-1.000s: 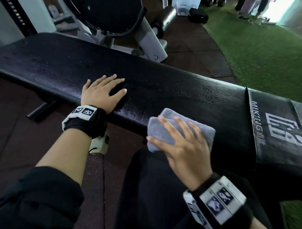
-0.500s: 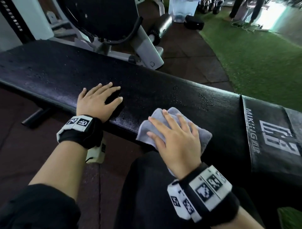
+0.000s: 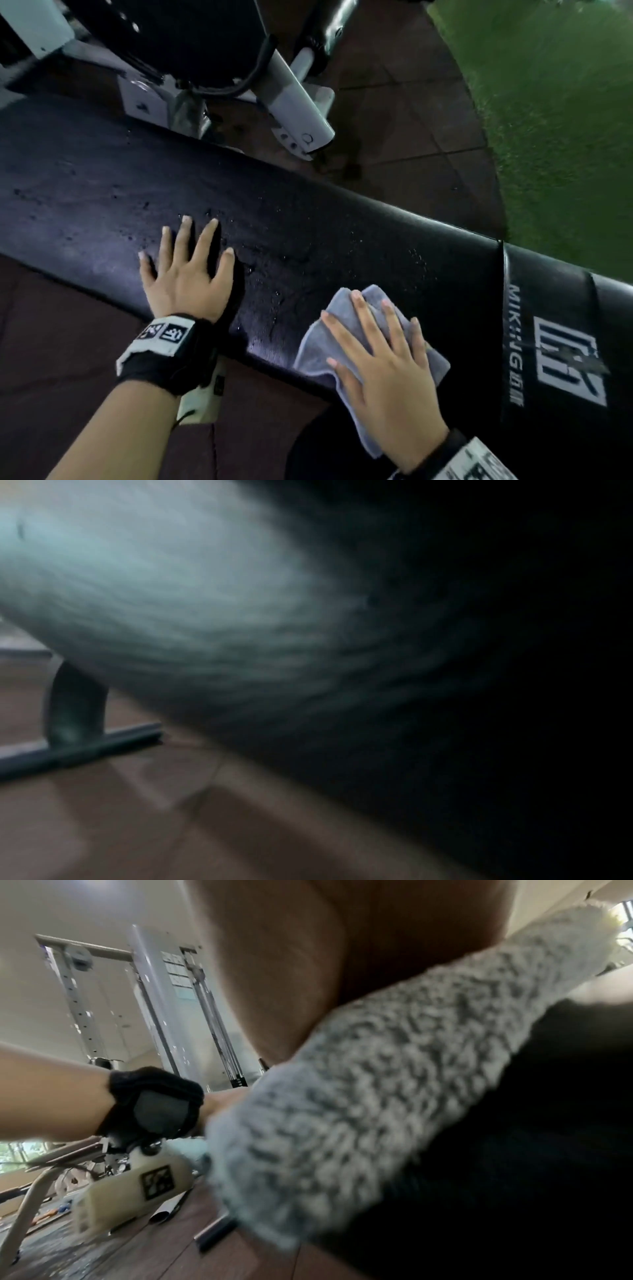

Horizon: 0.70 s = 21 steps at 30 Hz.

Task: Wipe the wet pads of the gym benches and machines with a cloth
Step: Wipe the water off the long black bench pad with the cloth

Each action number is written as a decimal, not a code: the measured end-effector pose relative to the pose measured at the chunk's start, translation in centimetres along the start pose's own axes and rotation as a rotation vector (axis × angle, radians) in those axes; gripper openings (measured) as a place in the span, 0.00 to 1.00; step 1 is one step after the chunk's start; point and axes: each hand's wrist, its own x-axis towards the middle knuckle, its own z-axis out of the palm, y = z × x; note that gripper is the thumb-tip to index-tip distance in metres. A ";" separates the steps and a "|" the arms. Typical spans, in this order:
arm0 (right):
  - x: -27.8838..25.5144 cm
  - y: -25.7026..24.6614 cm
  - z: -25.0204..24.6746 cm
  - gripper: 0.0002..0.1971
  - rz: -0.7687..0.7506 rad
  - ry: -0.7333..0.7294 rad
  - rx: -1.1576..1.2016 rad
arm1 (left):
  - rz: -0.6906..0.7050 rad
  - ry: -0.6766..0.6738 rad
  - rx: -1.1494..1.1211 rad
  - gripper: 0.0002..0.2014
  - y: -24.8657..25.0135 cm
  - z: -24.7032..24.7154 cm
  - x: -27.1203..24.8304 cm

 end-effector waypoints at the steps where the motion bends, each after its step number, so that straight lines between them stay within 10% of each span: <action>1: 0.9 -0.1 -0.5 0.27 0.003 -0.021 0.006 | -0.006 0.008 0.006 0.28 0.1 0.0 -0.1; 11: 15.6 7.9 -3.6 0.29 0.128 -0.212 -0.001 | -0.058 0.004 -0.017 0.29 0.5 -0.6 -0.2; 16: 10.4 12.3 -3.9 0.30 0.324 -0.124 0.021 | -0.061 -0.020 -0.031 0.30 0.9 -1.1 -0.4; 21: 5.7 6.5 -2.8 0.32 0.357 -0.101 0.064 | -0.067 -0.056 -0.036 0.29 1.0 -1.5 -0.3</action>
